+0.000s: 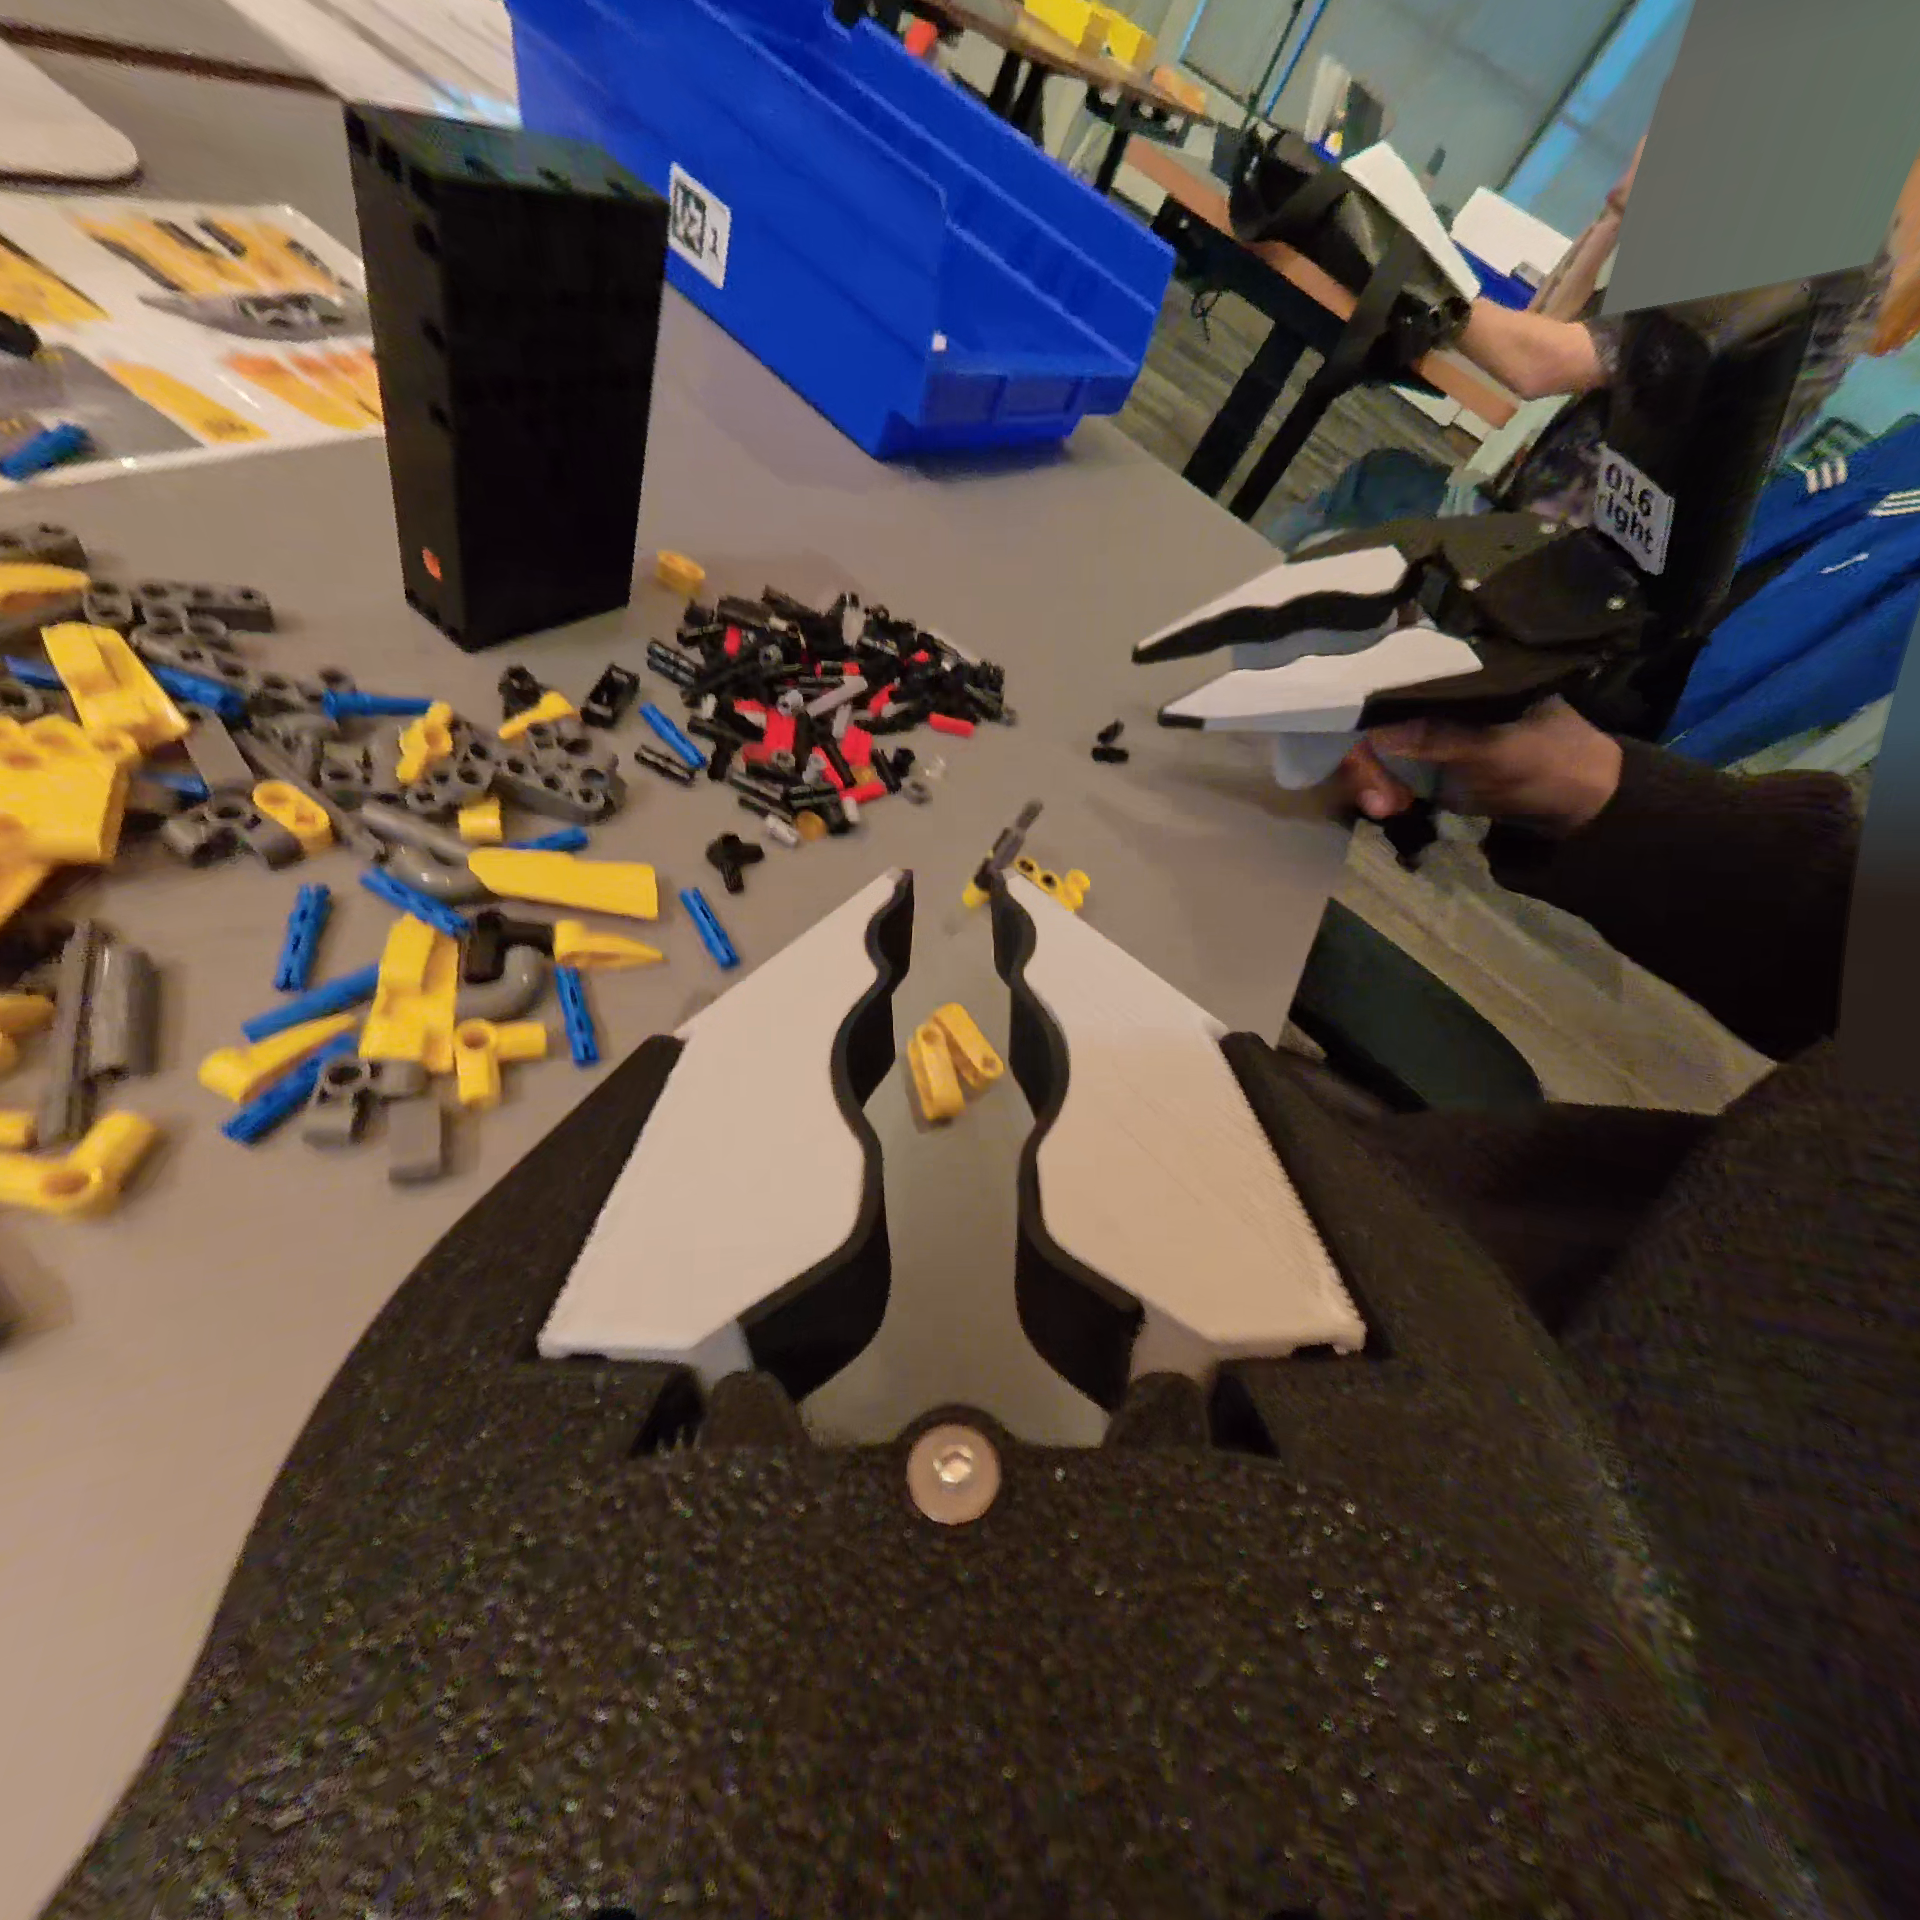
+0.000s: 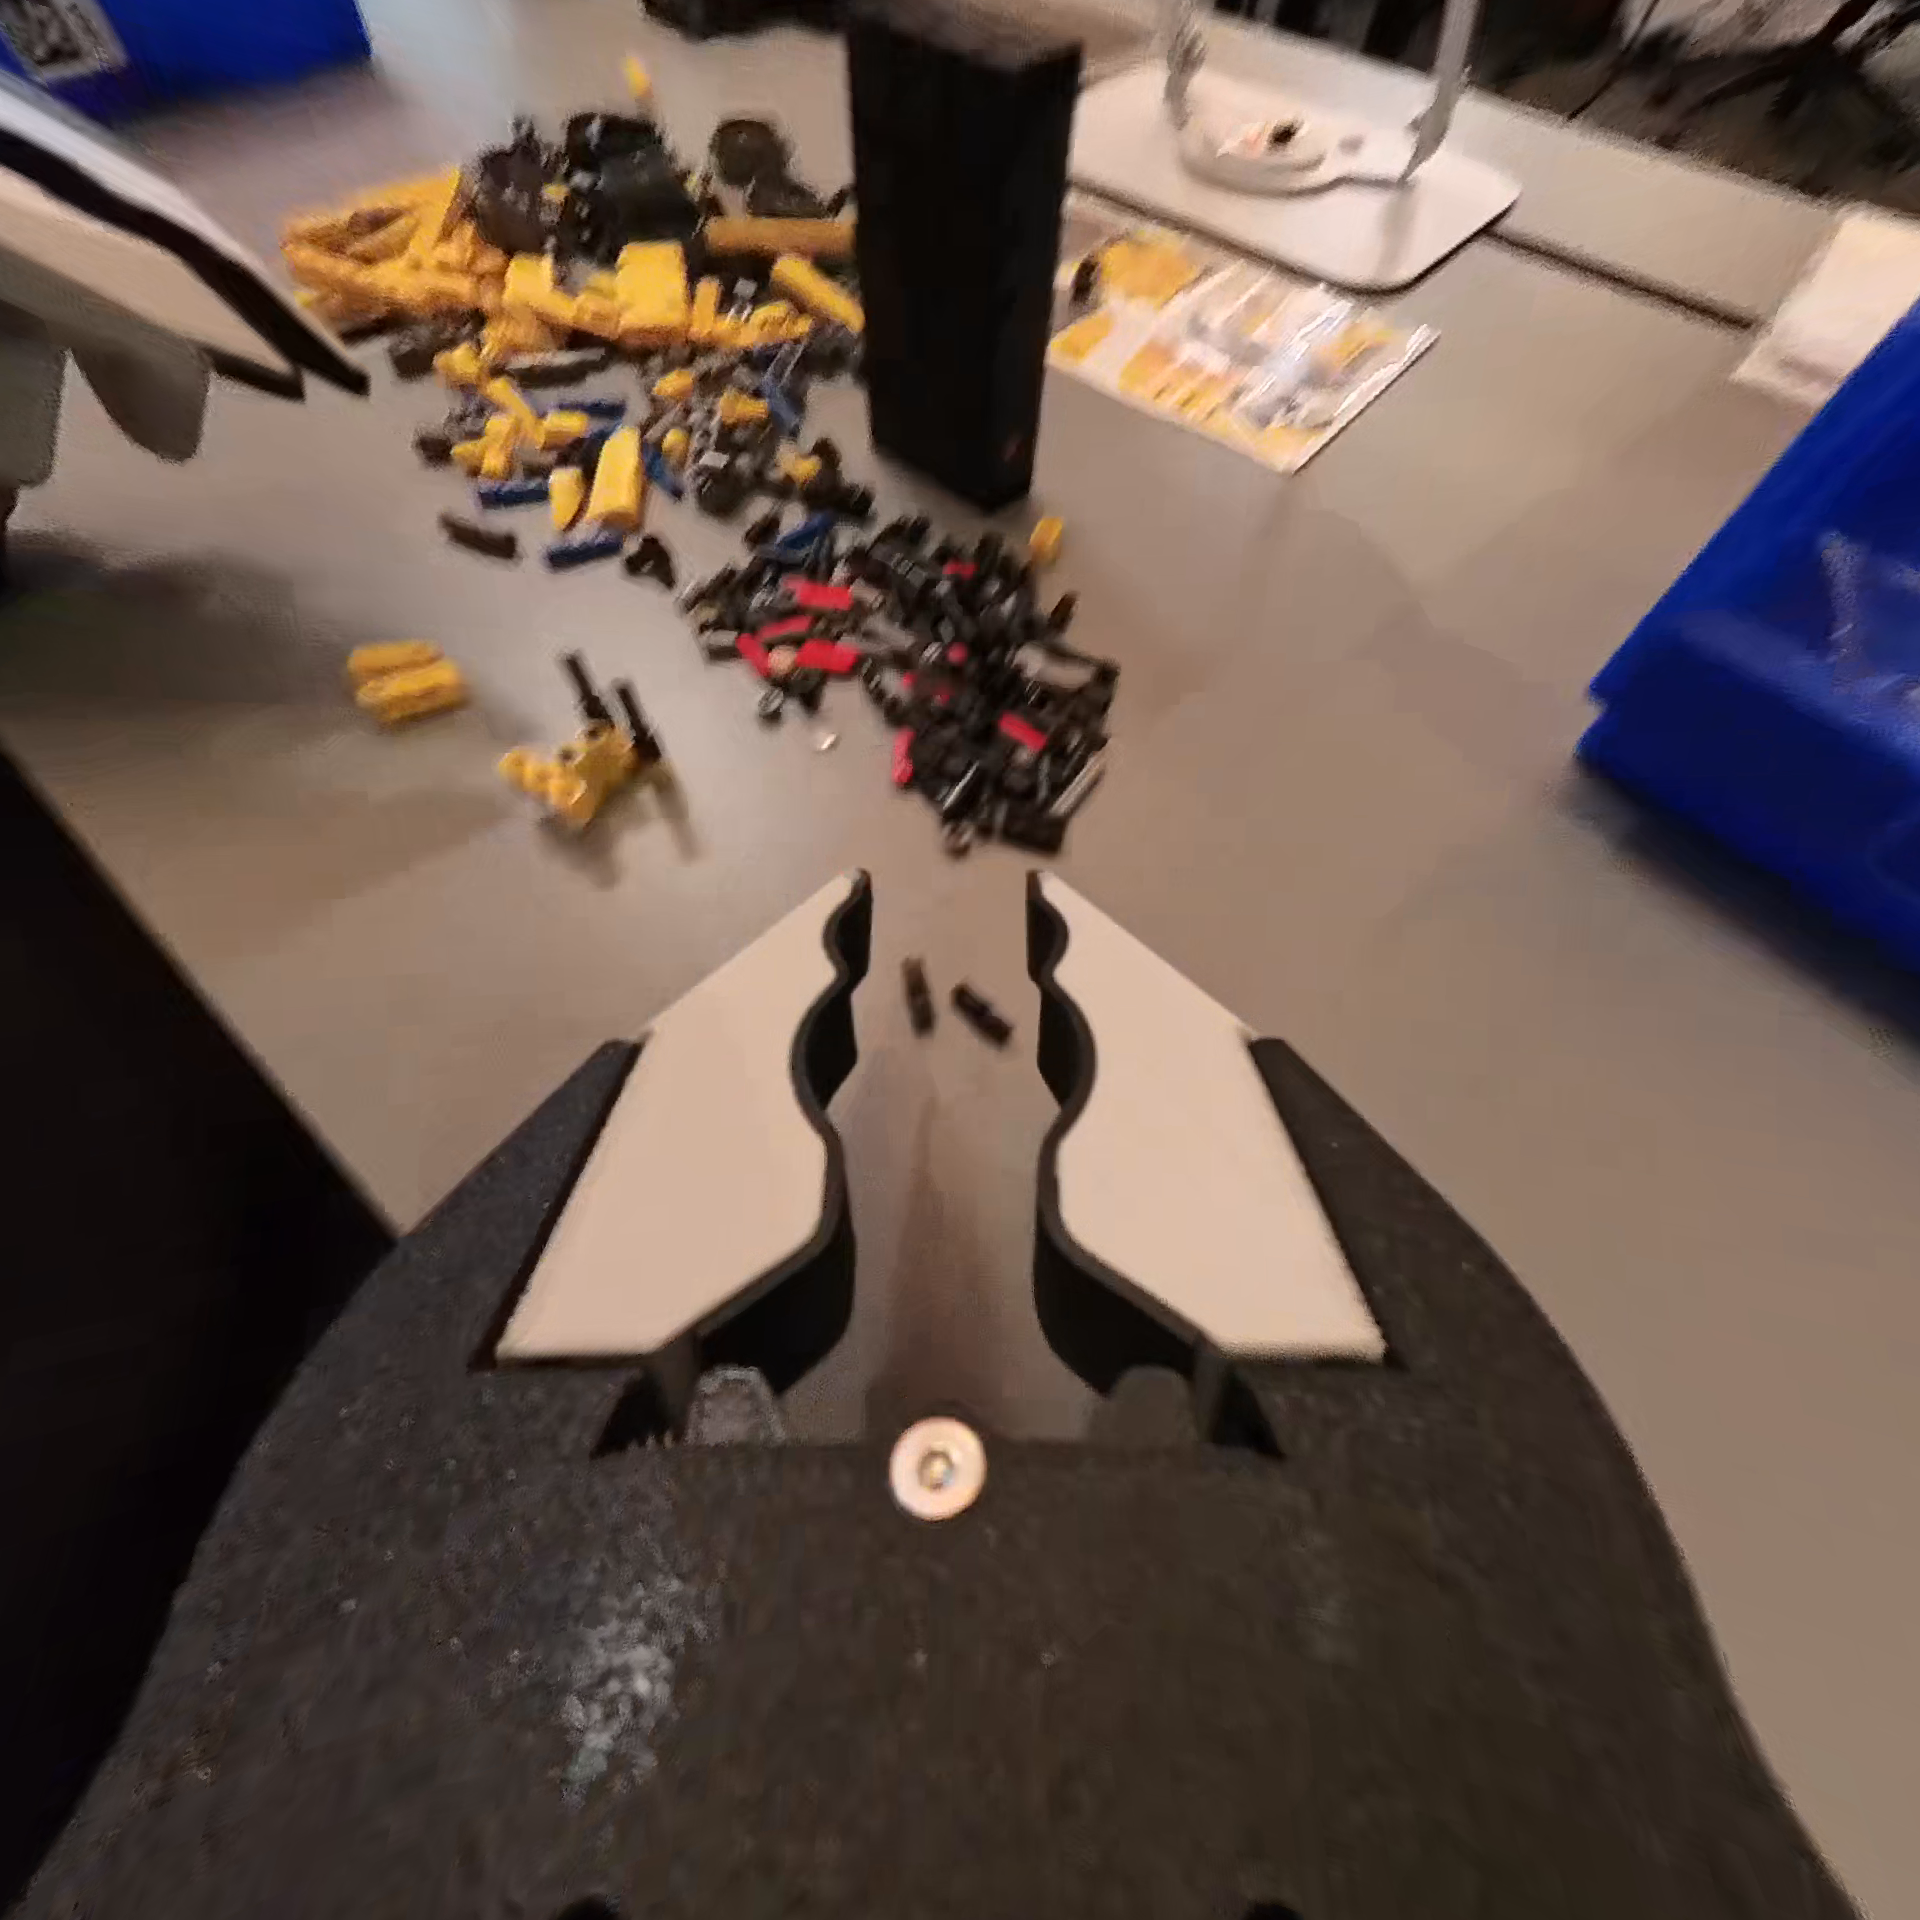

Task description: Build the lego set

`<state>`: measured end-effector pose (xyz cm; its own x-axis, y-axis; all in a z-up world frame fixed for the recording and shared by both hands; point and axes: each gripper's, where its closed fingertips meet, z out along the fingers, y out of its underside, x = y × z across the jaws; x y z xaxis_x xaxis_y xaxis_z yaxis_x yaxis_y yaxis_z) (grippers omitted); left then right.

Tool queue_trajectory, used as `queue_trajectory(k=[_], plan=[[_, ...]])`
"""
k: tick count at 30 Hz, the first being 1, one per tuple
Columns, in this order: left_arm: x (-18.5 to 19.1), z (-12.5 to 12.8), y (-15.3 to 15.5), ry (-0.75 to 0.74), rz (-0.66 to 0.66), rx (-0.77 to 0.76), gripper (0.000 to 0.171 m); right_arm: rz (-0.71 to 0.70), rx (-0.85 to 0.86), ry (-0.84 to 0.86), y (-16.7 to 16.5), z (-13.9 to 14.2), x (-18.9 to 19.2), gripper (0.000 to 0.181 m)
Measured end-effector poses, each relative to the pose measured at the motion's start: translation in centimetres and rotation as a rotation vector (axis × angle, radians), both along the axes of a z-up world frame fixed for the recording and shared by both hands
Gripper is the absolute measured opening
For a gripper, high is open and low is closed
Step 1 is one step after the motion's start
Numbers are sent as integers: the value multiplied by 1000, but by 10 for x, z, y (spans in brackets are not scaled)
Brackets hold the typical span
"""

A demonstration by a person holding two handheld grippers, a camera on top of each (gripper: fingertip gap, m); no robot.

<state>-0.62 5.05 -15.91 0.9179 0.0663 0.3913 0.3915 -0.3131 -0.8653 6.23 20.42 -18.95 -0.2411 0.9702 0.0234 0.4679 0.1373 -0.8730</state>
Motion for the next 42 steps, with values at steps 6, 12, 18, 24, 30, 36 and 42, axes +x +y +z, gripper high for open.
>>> queue_trajectory(k=[6, 12, 18, 24, 30, 36, 42], plan=[[9, -18, -13, 7, -2, -134, 14, 7, 10, -64, -5, -17, 14, 23], [17, -36, -18, 76, -5, -220, 15, 10, 91, -144, -3, -31, 11, 19], [20, -42, -15, 90, -14, -256, 18, 18, 76, -161, -4, -32, 9, 17], [21, -50, -12, 108, -16, -302, 21, 20, 62, -169, -7, -33, 7, 11], [22, -59, -11, 169, -13, -361, 22, 1, 70, -168, -4, -33, 5, 5], [22, -60, -13, 175, -10, -373, 21, 3, 81, -166, -5, -33, 5, 4], [43, -54, -11, 122, -107, -329, 21, 5, 72, -167, -5, -33, 5, 4]])
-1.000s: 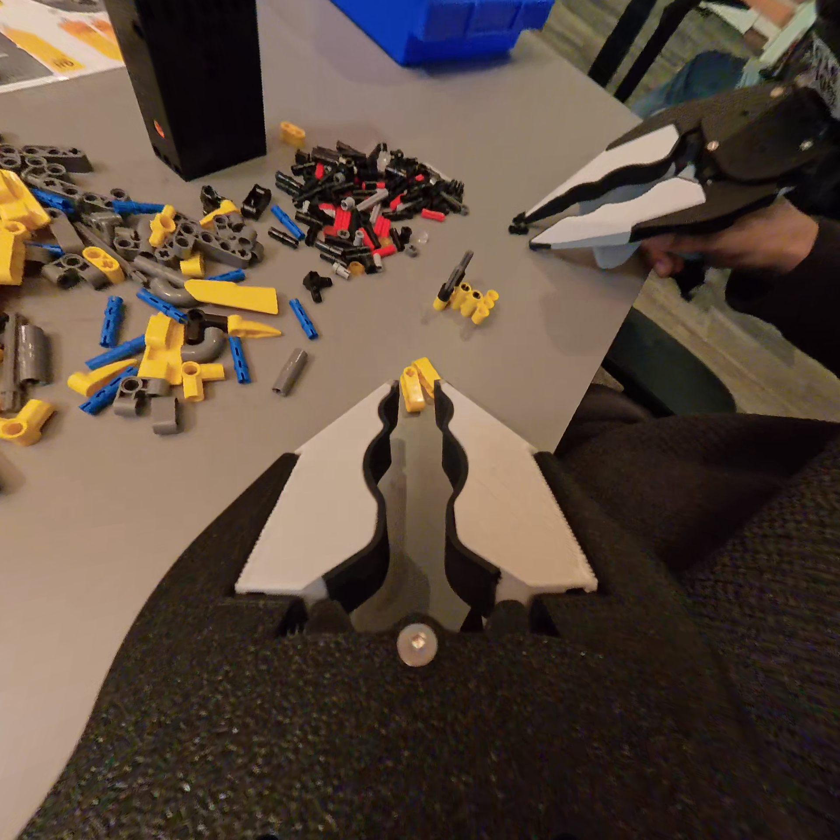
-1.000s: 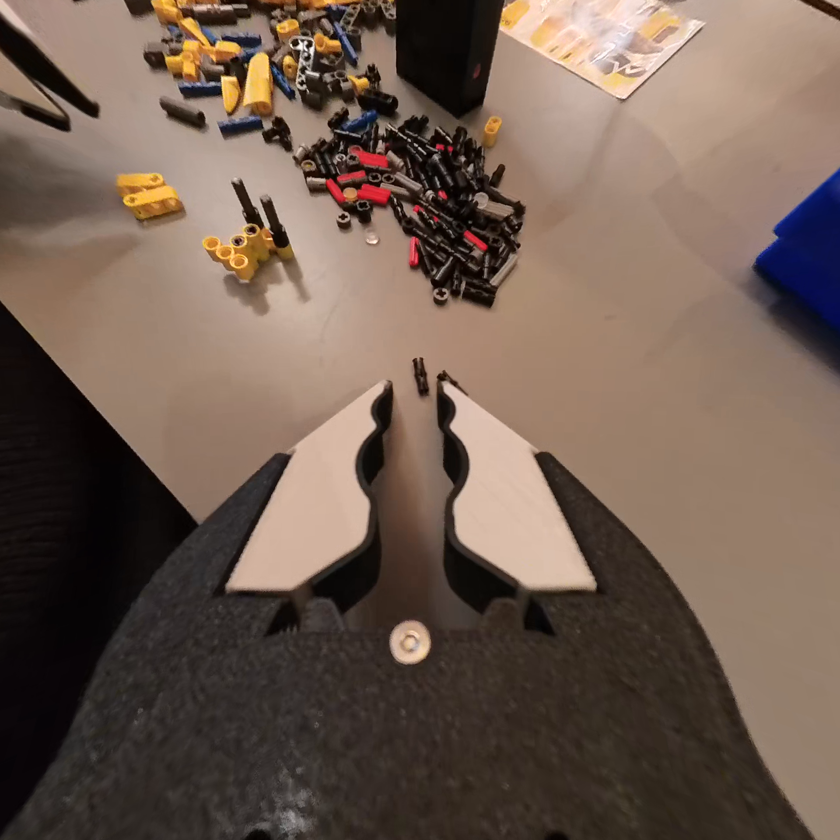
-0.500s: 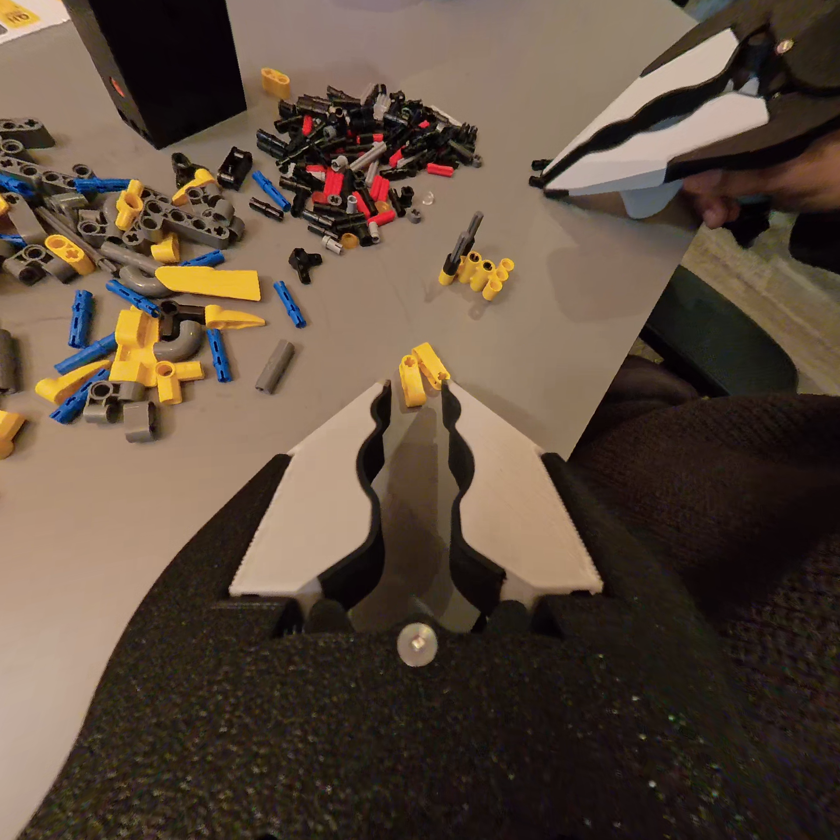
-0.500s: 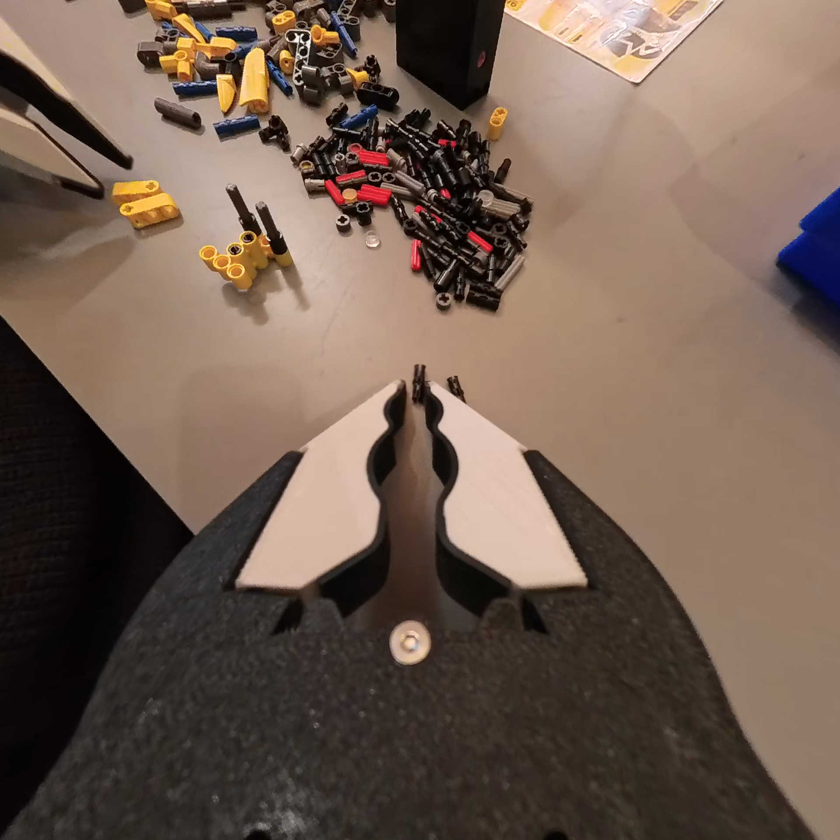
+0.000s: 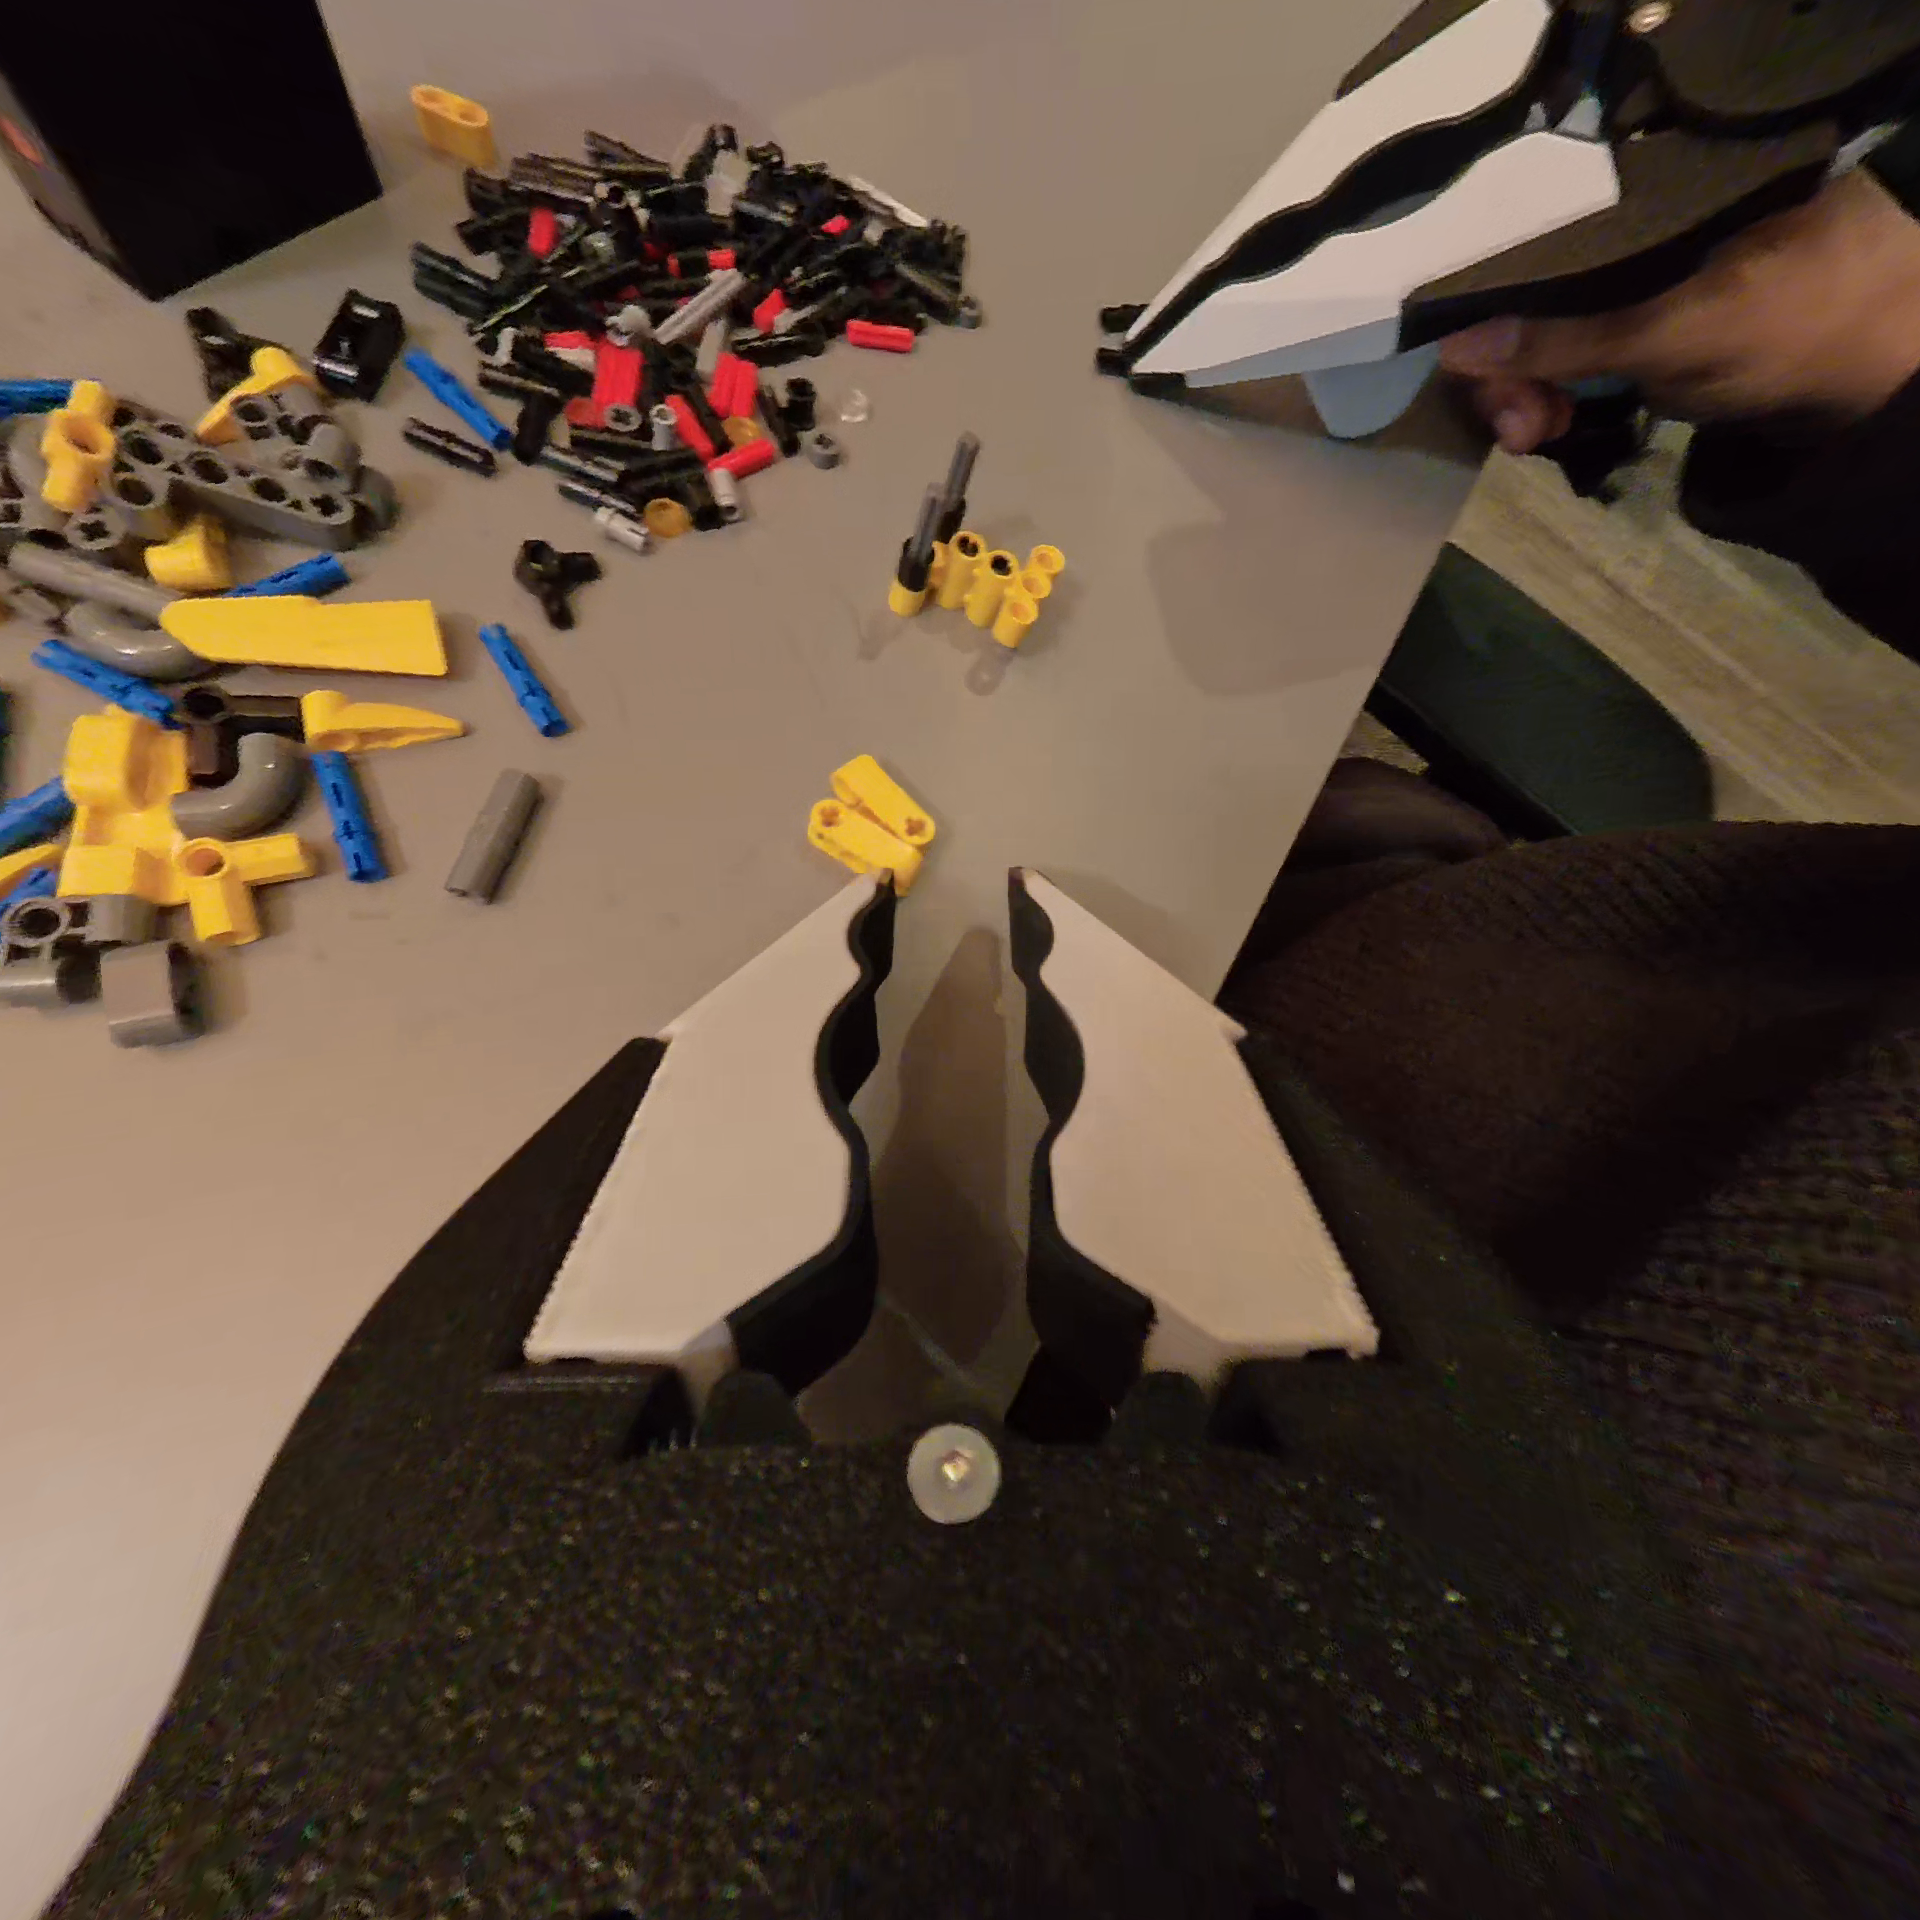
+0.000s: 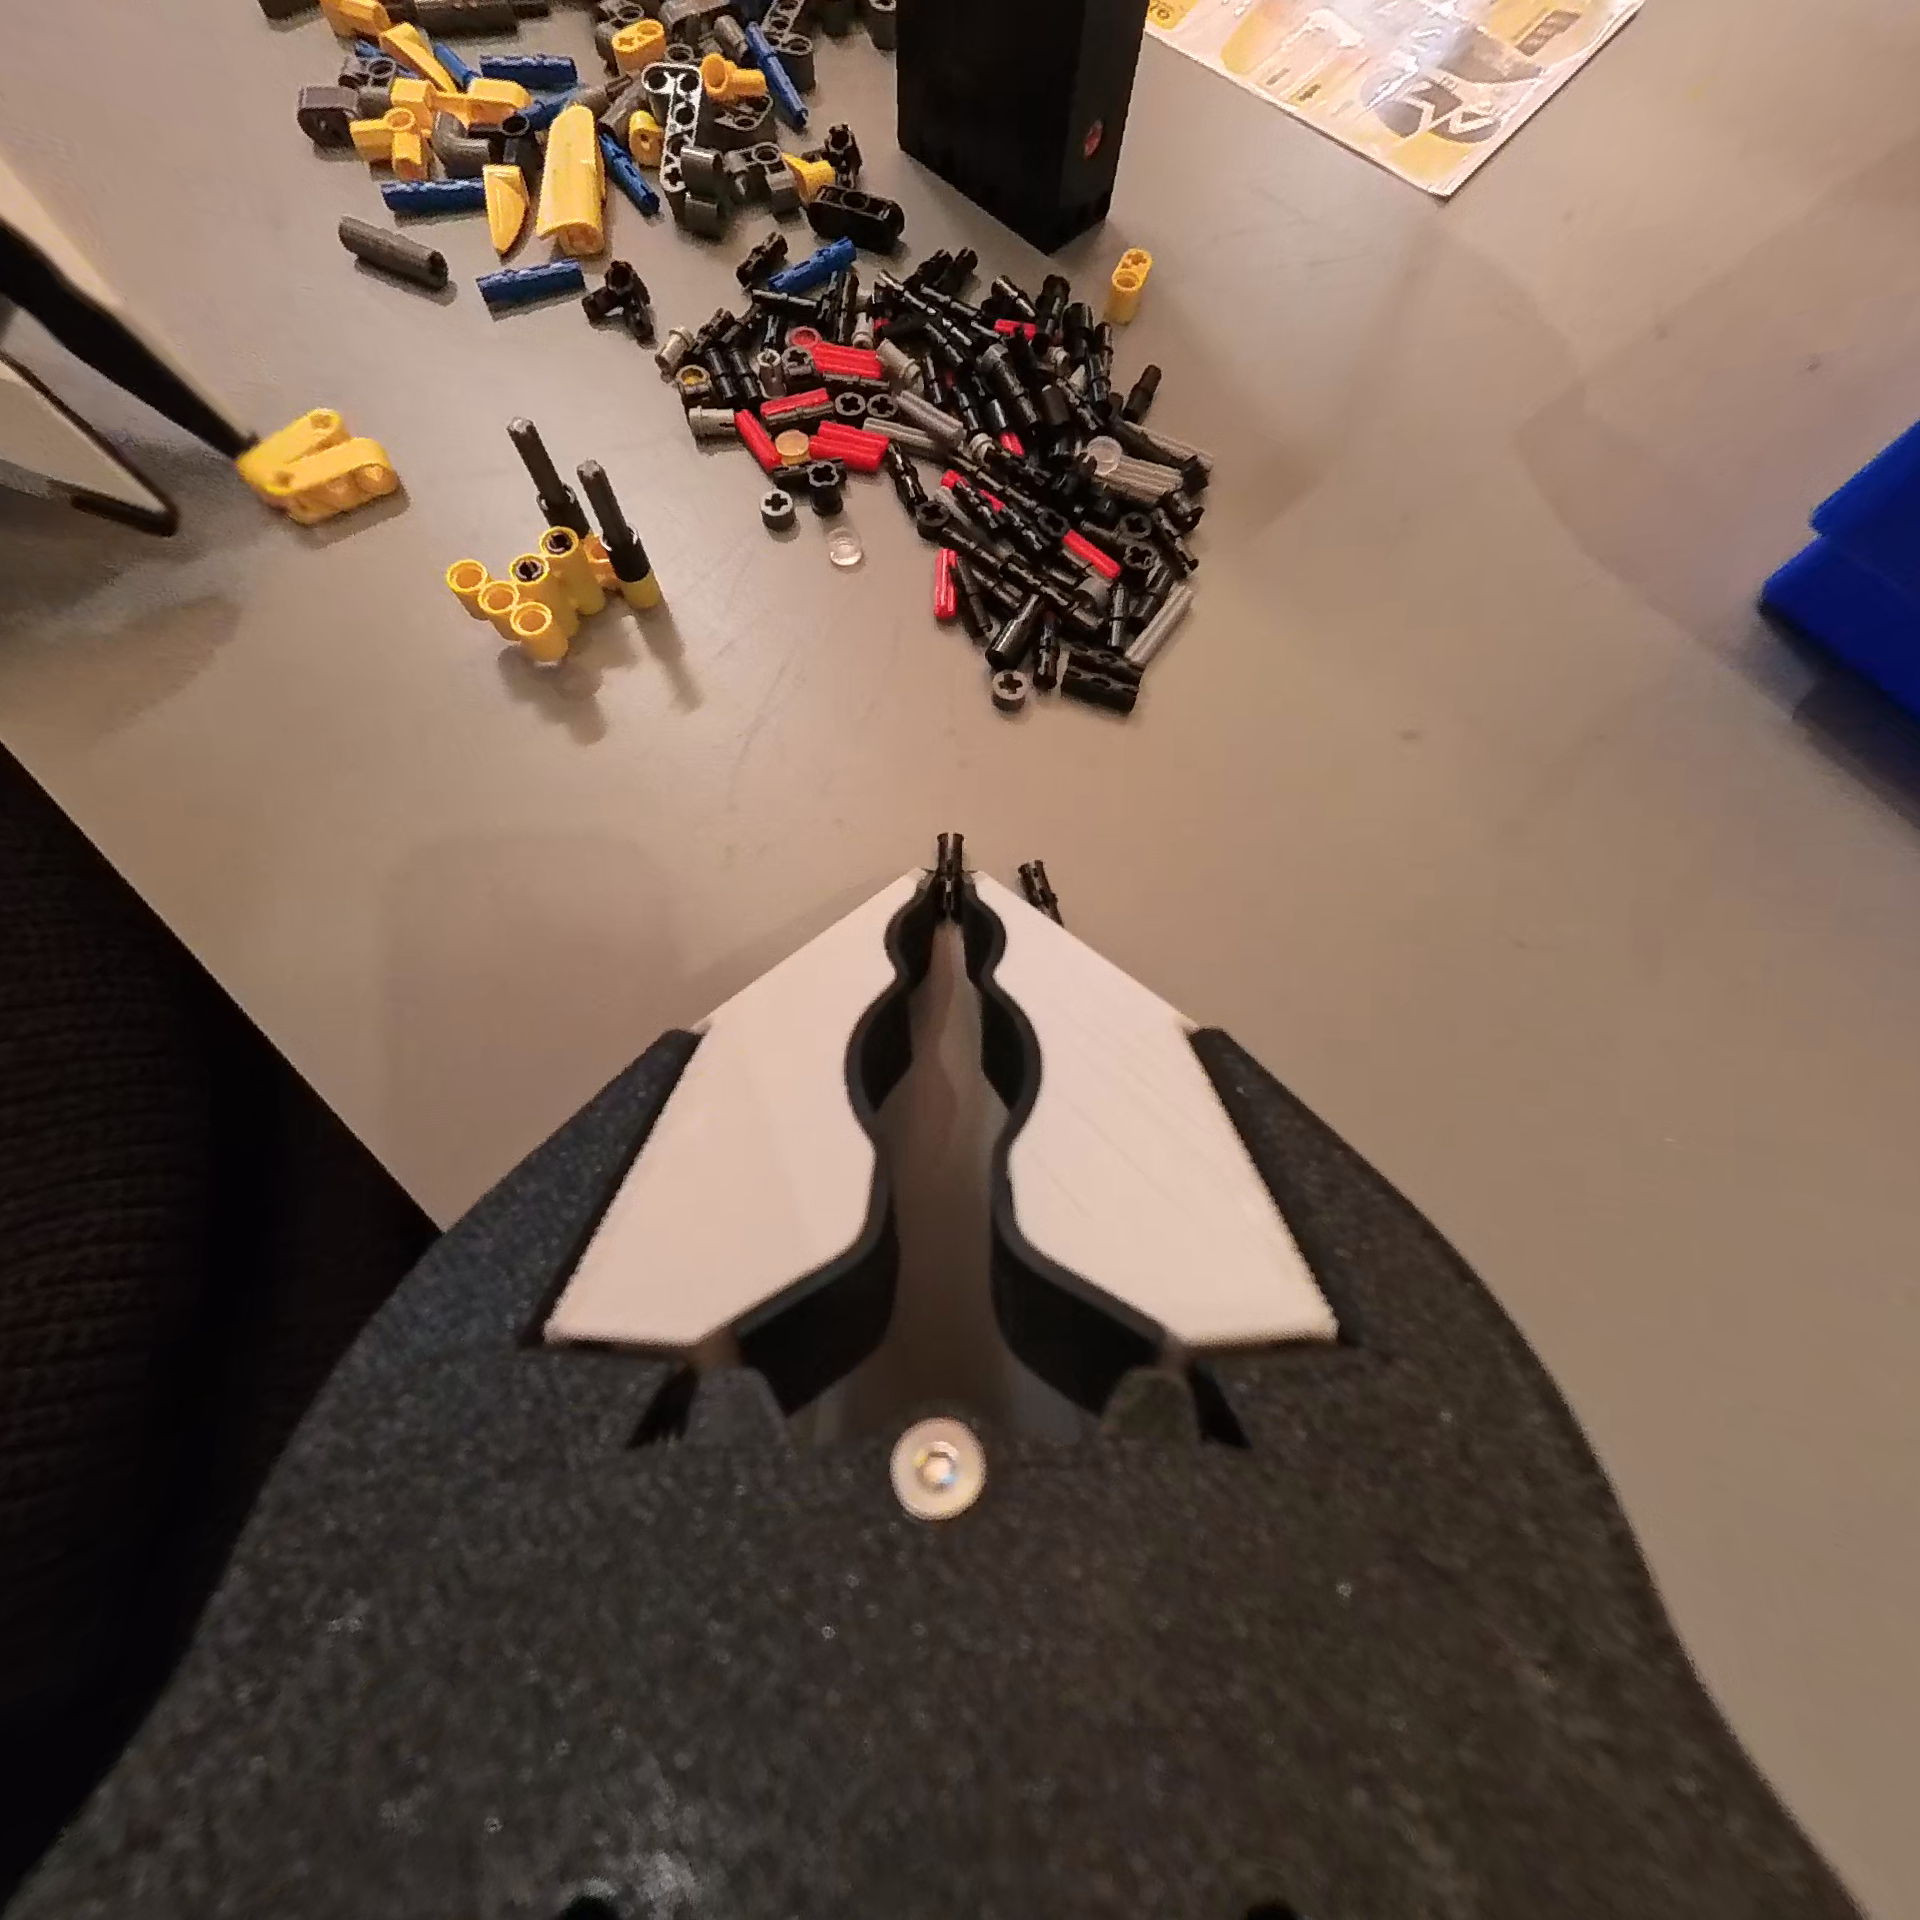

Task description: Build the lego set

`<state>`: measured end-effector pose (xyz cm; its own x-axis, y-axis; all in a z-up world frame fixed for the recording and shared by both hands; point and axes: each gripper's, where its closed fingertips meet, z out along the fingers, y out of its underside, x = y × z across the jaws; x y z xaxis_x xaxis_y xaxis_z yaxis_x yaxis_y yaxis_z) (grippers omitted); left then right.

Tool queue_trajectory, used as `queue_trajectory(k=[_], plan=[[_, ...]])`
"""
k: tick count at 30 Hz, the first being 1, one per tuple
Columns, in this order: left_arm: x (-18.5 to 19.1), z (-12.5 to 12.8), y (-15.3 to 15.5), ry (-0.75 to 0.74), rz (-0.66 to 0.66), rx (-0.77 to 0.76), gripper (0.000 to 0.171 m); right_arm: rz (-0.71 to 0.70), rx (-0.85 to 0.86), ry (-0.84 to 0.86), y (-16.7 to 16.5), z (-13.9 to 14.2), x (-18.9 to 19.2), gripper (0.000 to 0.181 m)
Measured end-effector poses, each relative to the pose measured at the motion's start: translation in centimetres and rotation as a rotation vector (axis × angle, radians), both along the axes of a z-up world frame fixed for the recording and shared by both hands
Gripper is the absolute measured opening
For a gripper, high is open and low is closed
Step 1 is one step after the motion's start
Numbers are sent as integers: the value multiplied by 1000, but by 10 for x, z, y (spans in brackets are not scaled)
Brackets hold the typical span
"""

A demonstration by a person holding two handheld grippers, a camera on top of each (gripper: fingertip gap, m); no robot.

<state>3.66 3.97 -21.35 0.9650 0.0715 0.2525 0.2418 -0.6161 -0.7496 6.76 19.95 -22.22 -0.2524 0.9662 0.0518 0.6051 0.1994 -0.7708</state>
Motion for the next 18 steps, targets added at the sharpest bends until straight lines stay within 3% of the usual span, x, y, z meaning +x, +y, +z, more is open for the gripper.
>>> queue_trajectory(k=[7, 9, 12, 18], plan=[[-17, 7, 2, 43, 12, 21, 22, 11, 2, 1, -1, 0, 0, 4], [-16, 5, 5, 52, -15, 6, 32, 26, -7, 5, -4, 2, 1, 4], [-17, 7, 10, 112, -44, 11, 45, 48, -38, 35, -11, 14, -1, 4], [-17, -8, 12, 254, -135, -81, 45, 127, -126, 75, -39, 36, -4, 4]])
